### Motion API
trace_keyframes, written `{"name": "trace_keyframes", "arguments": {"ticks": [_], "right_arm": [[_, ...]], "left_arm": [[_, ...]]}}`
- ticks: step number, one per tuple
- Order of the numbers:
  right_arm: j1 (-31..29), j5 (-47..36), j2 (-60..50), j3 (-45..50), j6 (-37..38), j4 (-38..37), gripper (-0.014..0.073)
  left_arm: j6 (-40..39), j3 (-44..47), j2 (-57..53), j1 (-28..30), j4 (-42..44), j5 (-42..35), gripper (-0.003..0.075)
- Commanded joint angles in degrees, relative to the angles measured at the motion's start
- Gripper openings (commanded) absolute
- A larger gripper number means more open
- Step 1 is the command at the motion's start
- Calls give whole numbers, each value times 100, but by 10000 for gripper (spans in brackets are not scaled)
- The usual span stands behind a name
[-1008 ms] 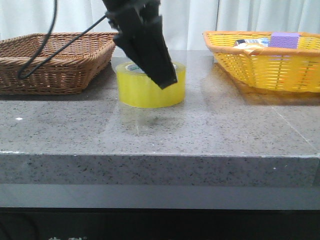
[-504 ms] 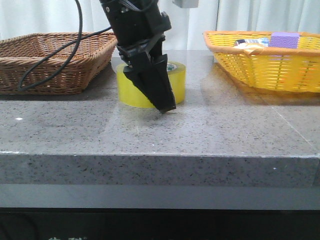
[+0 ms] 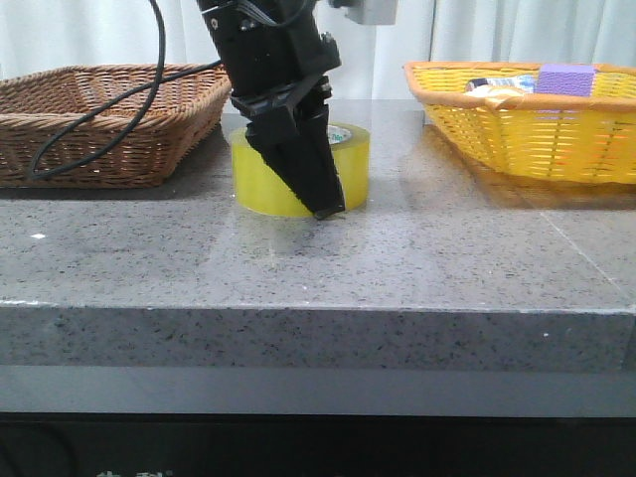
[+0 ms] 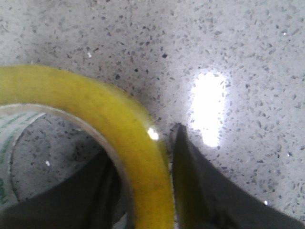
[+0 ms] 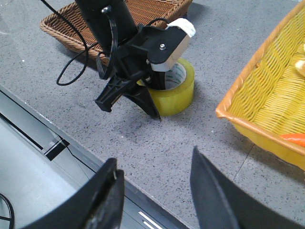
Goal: Transfer tape with both arms
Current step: 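Lower the left gripper onto the tape roll and grasp its rim, then lift the tape roll with the left gripper over the brown basket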
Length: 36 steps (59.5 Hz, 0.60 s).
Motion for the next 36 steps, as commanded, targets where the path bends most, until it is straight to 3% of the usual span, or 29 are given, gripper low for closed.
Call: {"name": "trace_keyframes", "arguments": {"ticks": [1, 19, 36], "right_arm": [[-36, -392, -1, -143, -17, 66, 362], [-36, -392, -1, -143, -17, 66, 362], [-36, -392, -1, -143, -17, 66, 362]], "left_arm": [[-221, -299, -292, -23, -75, -78, 169], [-1061, -1391, -292, -23, 119, -67, 169], [-3082, -2413, -292, 24, 1651, 95, 169]]}}
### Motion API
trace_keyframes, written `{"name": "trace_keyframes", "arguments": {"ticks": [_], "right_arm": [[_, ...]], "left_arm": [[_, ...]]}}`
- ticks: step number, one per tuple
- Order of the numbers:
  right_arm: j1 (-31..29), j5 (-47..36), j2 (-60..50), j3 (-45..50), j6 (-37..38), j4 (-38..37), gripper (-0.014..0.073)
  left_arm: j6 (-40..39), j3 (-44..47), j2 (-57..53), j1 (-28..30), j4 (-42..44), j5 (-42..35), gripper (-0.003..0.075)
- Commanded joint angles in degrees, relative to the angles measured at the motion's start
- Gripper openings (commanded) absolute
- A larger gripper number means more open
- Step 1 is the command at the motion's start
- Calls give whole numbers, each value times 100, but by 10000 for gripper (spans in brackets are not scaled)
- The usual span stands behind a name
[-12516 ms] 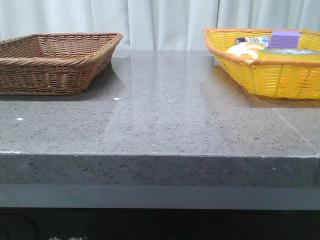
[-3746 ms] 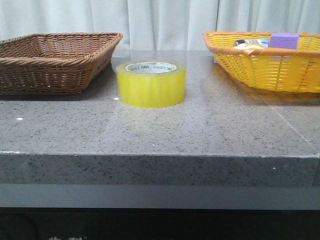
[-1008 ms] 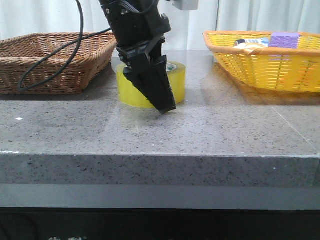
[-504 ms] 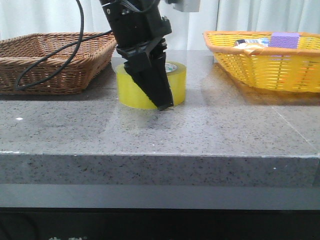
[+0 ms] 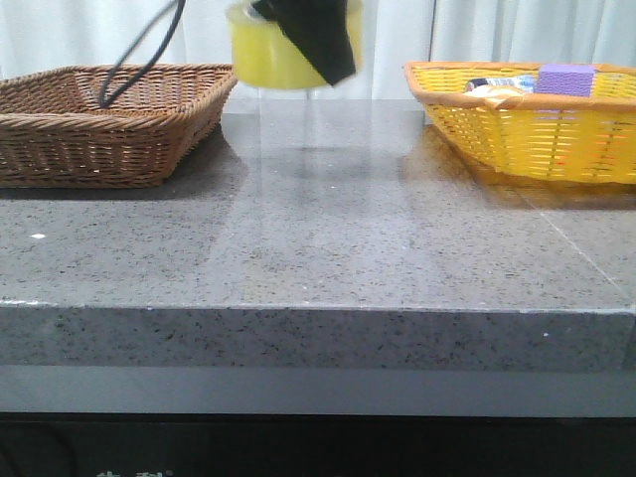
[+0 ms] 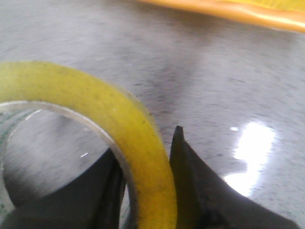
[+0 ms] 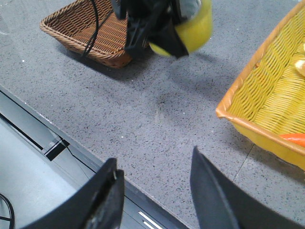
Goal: Transfer tape with both arms
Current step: 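Lift the tape roll with the left gripper over the brown basket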
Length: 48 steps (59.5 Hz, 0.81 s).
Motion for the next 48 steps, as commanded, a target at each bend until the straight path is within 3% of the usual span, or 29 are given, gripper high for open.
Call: {"name": "trace_keyframes", "arguments": {"ticks": [1, 16, 27, 48], "right_arm": [[-36, -392, -1, -143, -17, 66, 362], [-36, -392, -1, -143, -17, 66, 362], [-36, -392, -1, -143, -17, 66, 362], [-36, -392, -1, -143, -17, 66, 362]], "left_arm": [[-855, -476, -392, 36, 504, -128, 169], [-2092, -784, -392, 549, 1043, 326, 169], [-2780, -784, -323, 1233, 1042, 512, 169], [-3075, -774, 204, 1976, 995, 560, 169]]}}
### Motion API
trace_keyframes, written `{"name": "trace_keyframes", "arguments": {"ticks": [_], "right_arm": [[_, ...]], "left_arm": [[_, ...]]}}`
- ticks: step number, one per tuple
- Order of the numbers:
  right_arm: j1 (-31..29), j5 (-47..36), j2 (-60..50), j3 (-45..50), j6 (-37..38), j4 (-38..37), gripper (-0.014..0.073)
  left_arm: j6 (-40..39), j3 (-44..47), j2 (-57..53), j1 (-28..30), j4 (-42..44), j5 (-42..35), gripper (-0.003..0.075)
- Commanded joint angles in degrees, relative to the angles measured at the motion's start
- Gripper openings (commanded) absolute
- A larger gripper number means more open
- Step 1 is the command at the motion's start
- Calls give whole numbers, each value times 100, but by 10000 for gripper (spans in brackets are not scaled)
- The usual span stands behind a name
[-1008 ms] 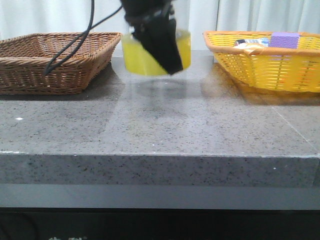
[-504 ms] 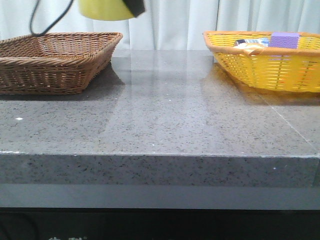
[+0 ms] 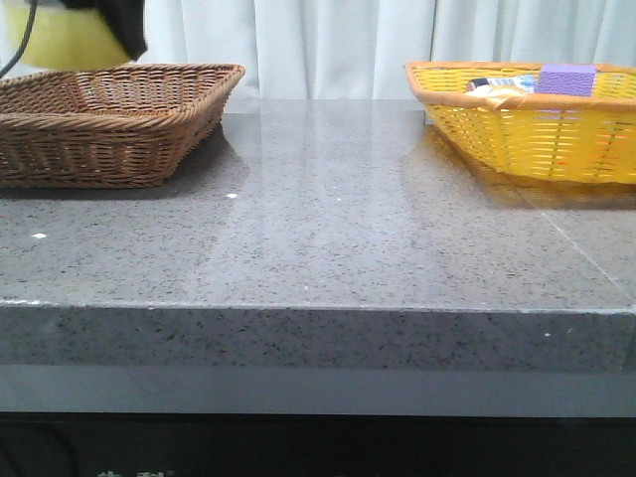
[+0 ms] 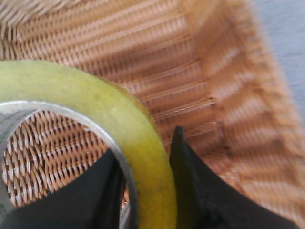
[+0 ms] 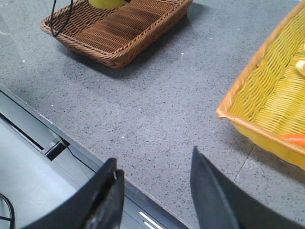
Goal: Transfer tape with both arms
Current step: 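Lift the tape roll with the left gripper over the brown basket, then lower the tape into the brown basket and open the left gripper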
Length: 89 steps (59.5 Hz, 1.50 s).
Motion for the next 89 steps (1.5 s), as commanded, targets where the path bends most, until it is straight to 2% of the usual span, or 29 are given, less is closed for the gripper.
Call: {"name": "trace_keyframes", "arguments": {"ticks": [1, 11, 18, 26, 30, 59, 79, 89], "right_arm": [[-36, -392, -1, -143, -28, 66, 362], [-36, -392, -1, -143, -28, 66, 362], [-36, -392, -1, -143, -28, 66, 362], [-36, -392, -1, -143, -28, 66, 362], [-36, -392, -1, -143, -28, 66, 362], [-36, -392, -1, -143, -28, 66, 362], [-36, -392, -1, -143, -28, 66, 362], [-36, -392, -1, -143, -28, 66, 362]], "left_arm": [[-63, -180, -229, 27, 28, 25, 169], [-63, -180, -54, 27, -286, -171, 191], [-63, -180, 47, 27, -431, -182, 291], [-63, -180, 119, 27, -431, -105, 452], [-63, -180, 119, 27, -431, -81, 484], [-63, -245, -604, 27, -524, 57, 481], [-63, -207, -1878, 27, -1230, 59, 481], [-24, 431, -2755, -66, -1384, 59, 481]]}}
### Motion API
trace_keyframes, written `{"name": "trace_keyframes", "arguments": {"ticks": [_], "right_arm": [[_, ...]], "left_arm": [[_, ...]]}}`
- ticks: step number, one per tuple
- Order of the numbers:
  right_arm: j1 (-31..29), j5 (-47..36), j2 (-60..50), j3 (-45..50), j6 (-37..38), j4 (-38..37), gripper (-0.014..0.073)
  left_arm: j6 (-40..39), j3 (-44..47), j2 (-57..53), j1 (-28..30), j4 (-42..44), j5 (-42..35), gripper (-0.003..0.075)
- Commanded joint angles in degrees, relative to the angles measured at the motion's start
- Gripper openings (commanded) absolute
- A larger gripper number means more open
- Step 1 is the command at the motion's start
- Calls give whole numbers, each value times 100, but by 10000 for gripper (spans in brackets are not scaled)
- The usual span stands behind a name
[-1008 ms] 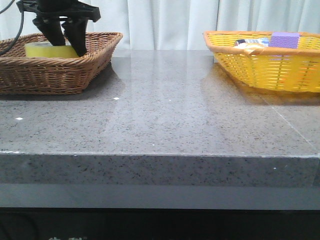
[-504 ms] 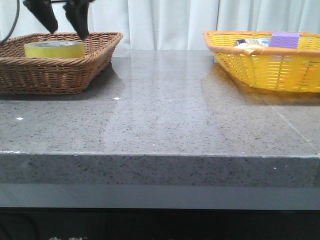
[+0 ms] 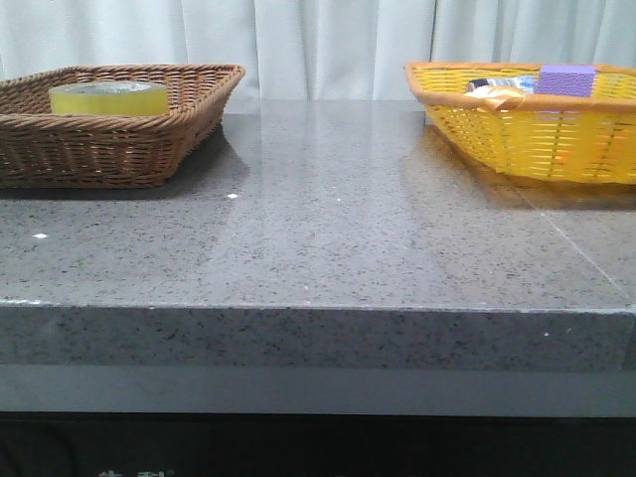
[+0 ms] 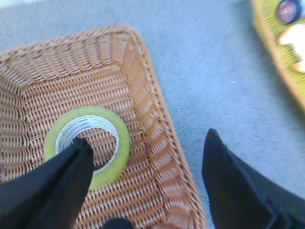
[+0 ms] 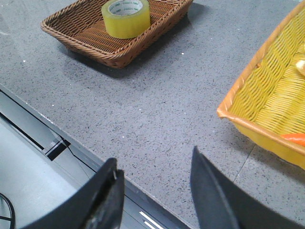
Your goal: Transfer tape with both arms
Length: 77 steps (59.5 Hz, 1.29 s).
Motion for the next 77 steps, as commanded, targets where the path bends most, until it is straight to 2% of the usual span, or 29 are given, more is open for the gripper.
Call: {"name": "trace_keyframes", "arguments": {"ticks": [1, 14, 33, 44, 57, 68, 74, 77], "right_arm": [[-36, -392, -1, -143, -36, 66, 362], [-36, -392, -1, -143, -36, 66, 362], [-36, -385, -1, -143, -36, 66, 362], [-36, -386, -1, -143, -36, 81, 362], [-36, -544, -1, -143, -36, -290, 362], [-36, -520, -1, -143, -36, -289, 358], [-36, -472, -1, -143, -36, -289, 257], [-36, -421, -1, -143, -36, -289, 189]], "left_arm": [[-10, 328, -786, -106, -132, 100, 481], [159, 2163, -2194, -313, -122, -234, 481], [159, 5328, -4543, -313, 35, -1473, 481], [159, 6697, -5733, -313, 35, -2200, 481], [159, 7466, -6475, -313, 192, -2536, 481], [159, 7525, -6525, -313, 260, -2609, 472], [159, 7525, -6525, -313, 260, -2662, 378], [159, 7525, -6525, -313, 260, -2662, 297]]}}
